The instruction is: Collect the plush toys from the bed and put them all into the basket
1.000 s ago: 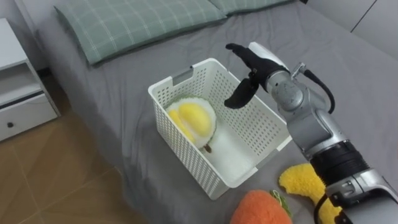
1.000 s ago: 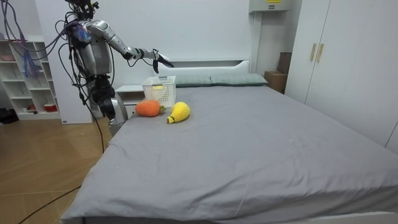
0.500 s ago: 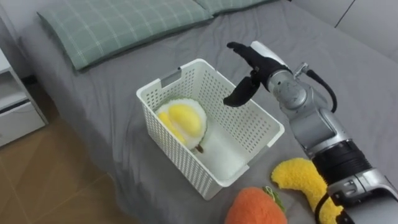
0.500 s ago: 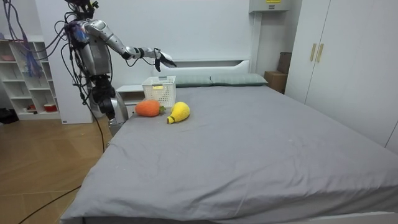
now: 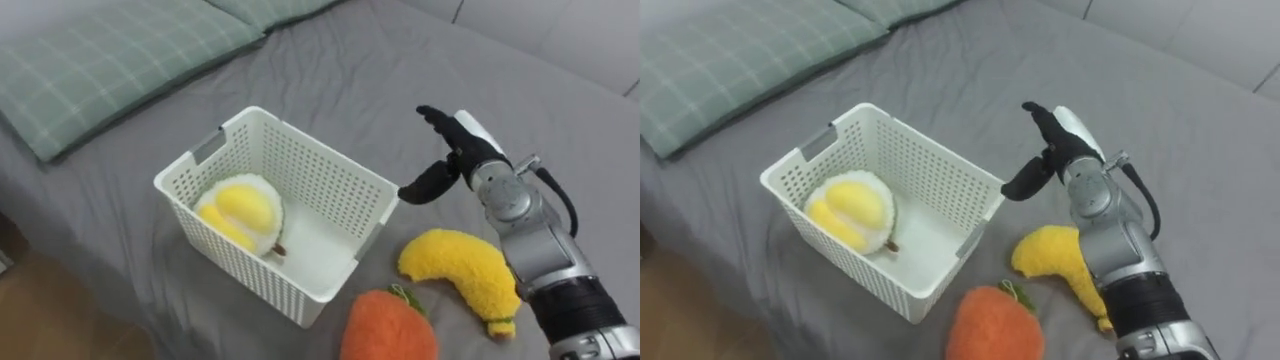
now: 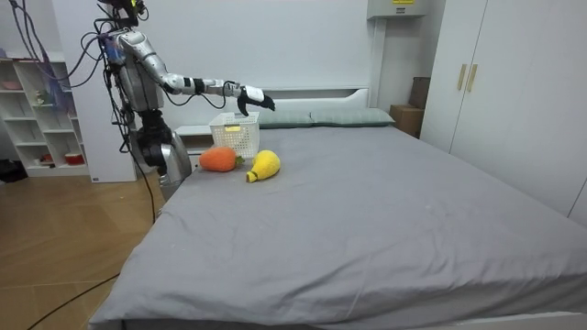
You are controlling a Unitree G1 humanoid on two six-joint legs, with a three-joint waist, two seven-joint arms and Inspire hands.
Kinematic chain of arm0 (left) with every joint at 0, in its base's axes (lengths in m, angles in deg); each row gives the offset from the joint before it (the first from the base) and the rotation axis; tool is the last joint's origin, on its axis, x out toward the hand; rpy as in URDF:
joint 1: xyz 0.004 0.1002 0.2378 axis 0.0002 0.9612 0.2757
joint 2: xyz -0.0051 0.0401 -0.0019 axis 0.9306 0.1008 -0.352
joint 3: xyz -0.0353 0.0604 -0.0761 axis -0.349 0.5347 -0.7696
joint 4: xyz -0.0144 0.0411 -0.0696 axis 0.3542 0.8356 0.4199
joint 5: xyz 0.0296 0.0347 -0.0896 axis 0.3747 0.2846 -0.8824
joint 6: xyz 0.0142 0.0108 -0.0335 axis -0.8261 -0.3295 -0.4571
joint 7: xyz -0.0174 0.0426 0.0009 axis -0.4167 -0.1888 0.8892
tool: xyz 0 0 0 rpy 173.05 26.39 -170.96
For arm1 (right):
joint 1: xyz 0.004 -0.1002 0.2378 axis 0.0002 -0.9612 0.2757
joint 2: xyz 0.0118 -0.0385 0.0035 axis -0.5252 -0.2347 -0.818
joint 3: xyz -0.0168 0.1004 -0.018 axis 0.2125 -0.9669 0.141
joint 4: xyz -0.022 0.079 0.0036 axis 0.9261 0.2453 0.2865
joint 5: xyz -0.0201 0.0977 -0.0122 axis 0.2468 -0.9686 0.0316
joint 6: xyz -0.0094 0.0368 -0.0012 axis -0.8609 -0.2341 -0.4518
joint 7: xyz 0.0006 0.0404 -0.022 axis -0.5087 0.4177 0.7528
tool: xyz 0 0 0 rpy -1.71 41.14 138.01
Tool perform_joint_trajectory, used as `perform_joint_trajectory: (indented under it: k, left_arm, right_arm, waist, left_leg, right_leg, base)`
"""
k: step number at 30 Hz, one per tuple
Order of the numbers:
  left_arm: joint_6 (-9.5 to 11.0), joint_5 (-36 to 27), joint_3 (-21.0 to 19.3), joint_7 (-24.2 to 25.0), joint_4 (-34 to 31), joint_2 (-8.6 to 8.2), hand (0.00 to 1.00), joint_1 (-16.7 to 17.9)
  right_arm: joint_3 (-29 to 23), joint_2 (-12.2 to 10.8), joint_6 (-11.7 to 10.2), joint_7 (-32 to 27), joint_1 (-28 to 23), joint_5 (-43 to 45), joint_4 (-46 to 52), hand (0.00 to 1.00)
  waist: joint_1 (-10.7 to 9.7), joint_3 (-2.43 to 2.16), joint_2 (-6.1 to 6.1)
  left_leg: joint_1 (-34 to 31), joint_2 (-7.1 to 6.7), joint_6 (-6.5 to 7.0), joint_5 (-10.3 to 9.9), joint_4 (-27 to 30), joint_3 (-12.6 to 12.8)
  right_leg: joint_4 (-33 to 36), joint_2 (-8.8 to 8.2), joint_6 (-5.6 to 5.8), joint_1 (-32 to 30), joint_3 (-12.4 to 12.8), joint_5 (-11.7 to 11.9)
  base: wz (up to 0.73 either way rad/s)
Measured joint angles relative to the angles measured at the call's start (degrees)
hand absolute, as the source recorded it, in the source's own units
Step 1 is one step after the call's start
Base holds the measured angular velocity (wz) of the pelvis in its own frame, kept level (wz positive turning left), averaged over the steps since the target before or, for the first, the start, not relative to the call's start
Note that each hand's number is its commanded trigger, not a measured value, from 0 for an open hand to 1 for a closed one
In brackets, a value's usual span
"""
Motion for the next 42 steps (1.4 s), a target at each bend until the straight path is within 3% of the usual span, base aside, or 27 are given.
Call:
perform_joint_trajectory:
  k: [6, 11, 14, 17, 20, 22, 27, 32, 38, 39, 40, 42]
  left_arm:
    - [0.34, -0.55, -0.12, -0.04, 0.01, -0.26, 0.00, -0.50]
    - [0.99, -1.36, -0.11, -0.04, 0.09, -0.23, 0.00, -0.62]
    - [1.61, -5.21, 0.90, -0.05, 0.29, 0.21, 0.00, -0.73]
    - [2.89, -6.82, 2.54, -0.05, 0.78, 1.23, 0.00, -0.93]
    - [3.63, -7.39, 2.73, -0.06, 3.38, 2.30, 0.00, -2.78]
    - [3.81, -8.22, 4.19, -0.11, 5.97, 2.77, 0.00, -5.14]
    - [5.66, -10.37, 8.00, -0.35, 9.22, 3.60, 0.00, -8.10]
    - [7.73, -13.03, 11.03, -0.50, 11.88, 3.75, 0.00, -11.51]
    - [10.36, -16.93, 13.51, -0.50, 13.81, 3.67, 0.00, -14.62]
    - [10.72, -16.93, 13.62, -0.50, 13.96, 3.68, 0.00, -14.78]
    - [10.95, -16.94, 13.69, -0.50, 14.02, 3.68, 0.00, -14.78]
    - [11.14, -16.95, 13.78, -0.50, 14.02, 3.72, 0.00, -14.80]
  right_arm:
    - [-1.89, 0.18, -0.78, -1.59, -0.25, -0.16, -5.17, 0.00]
    - [-2.20, 0.34, -0.86, -1.90, -0.42, -0.38, -10.67, 0.00]
    - [-2.20, 0.33, -1.73, -2.75, -0.41, -1.12, -14.02, 0.00]
    - [-2.19, 0.35, -2.02, -3.78, -0.40, -2.56, -16.80, 0.00]
    - [-2.08, 0.37, -3.64, -5.89, -0.02, -4.96, -19.69, 0.00]
    - [-1.88, 0.46, -5.39, -7.40, 1.82, -5.00, -24.98, 0.00]
    - [0.34, 0.50, -7.07, -9.77, 6.15, -4.94, -33.87, 0.00]
    - [1.56, 1.40, -10.05, -10.66, 8.85, -7.39, -38.99, 0.00]
    - [3.13, 1.64, -12.06, -11.65, 11.63, -7.10, -41.47, 0.00]
    - [3.73, 1.78, -12.63, -12.38, 11.74, -7.13, -42.39, 0.64]
    - [4.02, 1.90, -12.63, -12.54, 11.74, -7.22, -42.69, 1.00]
    - [4.15, 2.41, -12.64, -12.84, 11.75, -7.79, -42.97, 1.00]
  waist:
    - [-3.02, -0.15, -0.23]
    - [-3.42, -0.43, -0.74]
    - [-4.14, -0.30, -0.99]
    - [-4.25, -0.06, -1.53]
    - [-3.68, 0.18, -2.15]
    - [-2.71, 0.39, -2.02]
    - [-1.91, 0.80, -1.61]
    - [-1.27, 1.73, -1.33]
    - [-1.05, 2.42, -2.44]
    - [-0.99, 2.50, -2.55]
    - [-0.99, 2.50, -2.55]
    - [-0.93, 2.53, -2.55]
  left_leg:
    - [0.96, 0.45, 0.10, -0.10, -0.92, 1.86]
    - [1.83, 0.87, 0.04, -0.12, -1.83, 3.23]
    - [1.53, 0.92, 0.03, -0.13, -1.86, 3.32]
    - [0.14, 1.06, -0.02, -0.15, -1.60, 3.36]
    - [-3.01, 1.74, -0.31, -0.17, -0.52, 4.09]
    - [-6.01, 2.07, -0.54, -0.01, 0.12, 4.41]
    - [-11.07, 2.60, -0.96, 0.37, 0.76, 4.40]
    - [-13.99, 2.77, -1.50, 0.83, 0.33, 3.72]
    - [-18.27, 2.80, -1.74, 1.32, 0.20, 3.10]
    - [-18.37, 2.75, -1.74, 1.32, 0.20, 3.04]
    - [-18.36, 2.72, -1.74, 1.32, 0.20, 3.01]
    - [-18.41, 2.67, -1.74, 1.31, 0.14, 3.01]
  right_leg:
    - [-0.01, 0.21, 0.00, -0.21, 1.80, 0.00]
    - [0.00, 0.46, 0.00, -0.54, 3.35, 0.01]
    - [0.02, 0.51, -0.01, -0.84, 3.38, 0.02]
    - [0.12, 0.65, -0.14, -2.13, 3.40, 0.10]
    - [0.00, 1.17, -0.62, -5.10, 3.50, 0.86]
    - [-0.02, 1.49, -0.92, -7.90, 3.51, 1.42]
    - [-0.03, 1.99, -1.28, -12.71, 3.27, 2.04]
    - [0.00, 2.14, -1.29, -15.62, 1.97, 2.03]
    - [0.01, 2.18, -1.34, -19.78, 1.18, 2.00]
    - [-0.06, 2.12, -1.34, -19.80, 0.82, 2.00]
    - [-0.04, 2.09, -1.34, -19.76, 0.58, 2.00]
    - [-0.06, 2.03, -1.34, -19.76, 0.37, 2.00]
  base:
    - [-0.17]
    - [-0.17]
    - [0.00]
    - [0.00]
    - [-0.10]
    - [-0.09]
    - [-0.01]
    - [0.07]
    - [0.06]
    - [0.06]
    - [0.08]
    - [0.04]
